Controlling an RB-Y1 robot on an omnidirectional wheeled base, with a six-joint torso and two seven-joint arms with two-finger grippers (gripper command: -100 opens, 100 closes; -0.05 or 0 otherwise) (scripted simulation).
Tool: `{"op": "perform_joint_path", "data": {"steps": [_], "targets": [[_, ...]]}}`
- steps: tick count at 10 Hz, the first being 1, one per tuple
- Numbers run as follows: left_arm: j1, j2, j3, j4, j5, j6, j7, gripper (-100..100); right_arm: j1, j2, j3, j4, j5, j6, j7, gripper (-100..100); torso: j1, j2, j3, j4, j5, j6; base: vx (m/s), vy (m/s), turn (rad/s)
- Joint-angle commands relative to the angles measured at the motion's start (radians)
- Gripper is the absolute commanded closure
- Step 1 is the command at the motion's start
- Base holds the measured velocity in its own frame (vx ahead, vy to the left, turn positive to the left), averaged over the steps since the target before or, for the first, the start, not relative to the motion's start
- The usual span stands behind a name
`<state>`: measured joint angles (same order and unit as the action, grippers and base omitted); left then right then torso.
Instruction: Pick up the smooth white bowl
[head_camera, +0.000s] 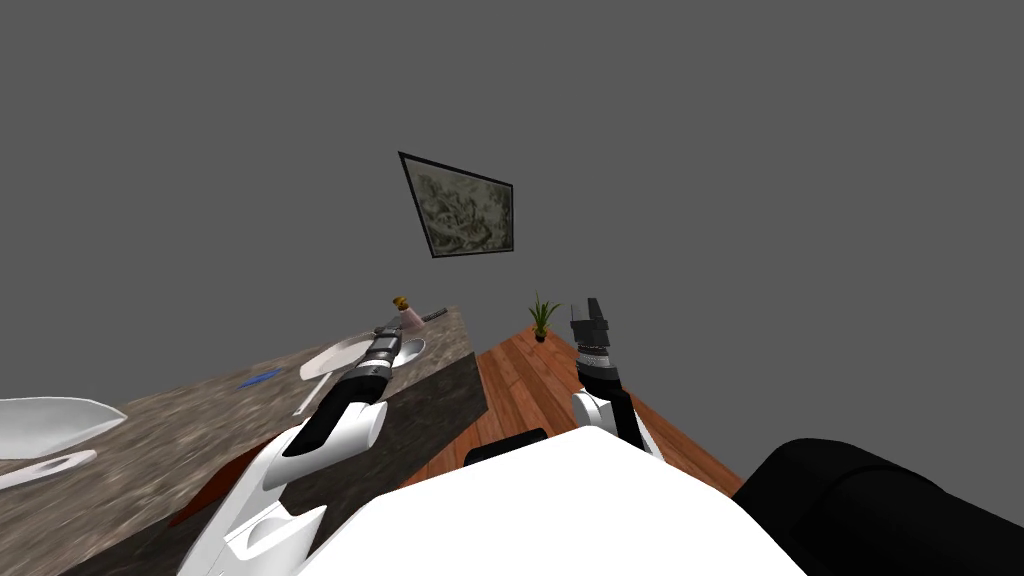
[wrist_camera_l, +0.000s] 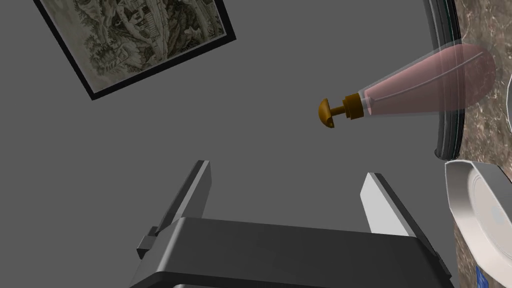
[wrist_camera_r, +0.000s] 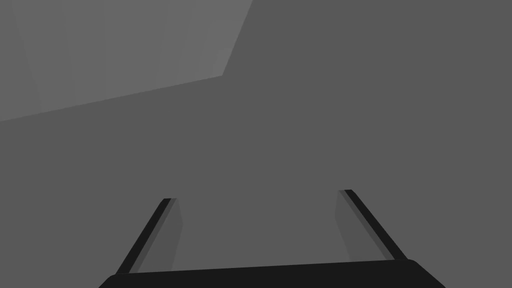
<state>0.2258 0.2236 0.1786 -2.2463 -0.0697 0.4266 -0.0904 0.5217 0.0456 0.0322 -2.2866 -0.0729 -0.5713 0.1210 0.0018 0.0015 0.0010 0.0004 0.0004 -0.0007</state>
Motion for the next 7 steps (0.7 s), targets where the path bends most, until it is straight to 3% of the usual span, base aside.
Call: {"op": "perform_joint_path", "data": {"steps": [1, 6, 7], "targets": [[-0.021, -0.004, 0.010, 0.001, -0.002, 0.050, 0.008, -100, 0.000, 0.000, 0.000, 0.000, 0.000, 0.000, 0.000, 0, 0.000, 0.000, 0.000, 0.000, 0.000, 0.000, -0.030, 0.016, -0.120], [-0.037, -0.007, 0.018, 0.001, -0.001, 0.157, 0.017, -100, 0.000, 0.000, 0.000, 0.000, 0.000, 0.000, 0.000, 0, 0.001, -0.001, 0.000, 0.000, 0.000, 0.000, -0.013, 0.014, -0.050], [-0.054, -0.010, 0.026, 0.001, 0.000, 0.198, 0.028, -100, 0.000, 0.000, 0.000, 0.000, 0.000, 0.000, 0.000, 0, 0.000, -0.001, -0.001, 0.000, 0.000, 0.000, -0.013, 0.016, -0.106]]}}
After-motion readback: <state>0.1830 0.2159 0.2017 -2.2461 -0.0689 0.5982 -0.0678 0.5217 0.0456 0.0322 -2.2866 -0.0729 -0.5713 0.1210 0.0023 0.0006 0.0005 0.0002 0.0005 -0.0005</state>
